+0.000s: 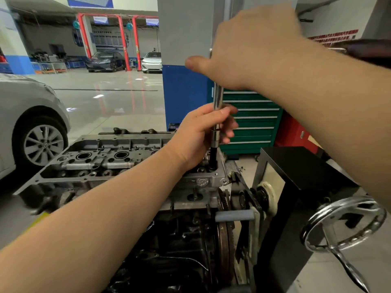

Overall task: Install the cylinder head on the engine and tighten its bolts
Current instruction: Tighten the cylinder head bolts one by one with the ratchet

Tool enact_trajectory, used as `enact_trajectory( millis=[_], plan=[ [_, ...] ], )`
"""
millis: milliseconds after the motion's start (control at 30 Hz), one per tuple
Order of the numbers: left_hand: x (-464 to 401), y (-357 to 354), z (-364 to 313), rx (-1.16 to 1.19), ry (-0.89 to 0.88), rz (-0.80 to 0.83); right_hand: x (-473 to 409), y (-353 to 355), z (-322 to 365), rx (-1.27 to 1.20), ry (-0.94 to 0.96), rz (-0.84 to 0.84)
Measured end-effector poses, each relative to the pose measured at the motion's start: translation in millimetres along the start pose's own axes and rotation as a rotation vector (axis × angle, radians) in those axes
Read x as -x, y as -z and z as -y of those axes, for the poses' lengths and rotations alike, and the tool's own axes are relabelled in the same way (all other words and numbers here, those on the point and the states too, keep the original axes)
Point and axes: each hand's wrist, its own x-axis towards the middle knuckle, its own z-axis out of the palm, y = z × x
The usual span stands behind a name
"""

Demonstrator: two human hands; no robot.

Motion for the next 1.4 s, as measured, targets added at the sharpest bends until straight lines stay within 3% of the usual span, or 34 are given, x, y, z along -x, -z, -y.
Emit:
enact_trajectory(
  millis=[67,133,267,333,400,533,667,733,800,867,900,967,1000,1100,1167,1300,1333,1400],
  plan=[
    [0.0,1.5,-1.1,0.087,0.004,0.032,3.1,1.4,3.6,-0.024,0.038,-0.094],
    [-2.1,-0.5,-2.8,0.134,0.052,0.071,-2.6,-6.0,-4.3,-0.157,0.065,-0.067],
    [-9.3,0.2,-8.7,0.203,0.141,0.136,-6.3,-20.6,-20.8,-0.843,0.174,0.234],
    [-11.2,-1.0,-8.7,0.215,0.167,0.129,-3.2,-23.7,-21.8,-1.026,0.128,0.297],
    [-9.0,-3.3,-8.4,0.171,0.161,0.063,-8.7,-25.3,-16.1,-0.921,0.106,0.249],
    [0.8,-16.6,-11.0,-0.163,0.026,-0.252,-15.2,-15.2,-6.2,-0.127,-0.04,0.096],
    [-3.6,-40.0,-13.4,-0.276,0.012,-0.52,-7.5,-17.7,1.6,-0.12,-0.075,-0.016],
    [-8.6,-48.8,-13.2,-0.313,0.029,-0.604,-9.6,-26.5,-1.2,-0.301,-0.044,-0.001],
    [-13.3,-49.8,-16.2,-0.331,0.042,-0.589,-9.5,-32.8,-12.5,-0.71,0.048,0.116],
    [-19.5,-42.7,-21.3,-0.271,0.125,-0.421,-4.8,-37.2,-22.2,-1.189,0.001,0.237],
    [-21.0,-36.4,-24.7,-0.202,0.192,-0.291,-3.0,-39.0,-23.8,-1.278,-0.03,0.253],
    [-21.4,-24.2,-30.5,-0.069,0.294,-0.09,-4.9,-40.5,-19.6,-1.158,-0.059,0.215],
    [-21.2,-20.8,-32.0,-0.052,0.312,-0.068,-8.5,-38.7,-15.3,-1.026,-0.068,0.202],
    [-19.0,-30.2,-30.6,-0.332,0.192,-0.306,-15.0,-20.7,-7.5,-0.444,-0.165,0.207],
    [-21.0,-40.6,-28.4,-0.38,0.03,-0.499,-12.2,-11.2,-6.5,-0.223,-0.188,0.169],
    [-27.7,-49.9,-33.6,-0.349,-0.036,-0.604,-7.0,-11.5,1.0,-0.24,-0.117,0.086],
    [-29.2,-46.2,-35.5,-0.315,-0.01,-0.57,-7.1,-14.0,-1.1,-0.317,-0.094,0.124],
    [-31.4,-34.7,-39.8,-0.171,0.105,-0.342,-4.9,-17.7,-10.4,-0.601,-0.015,0.184]
  ],
)
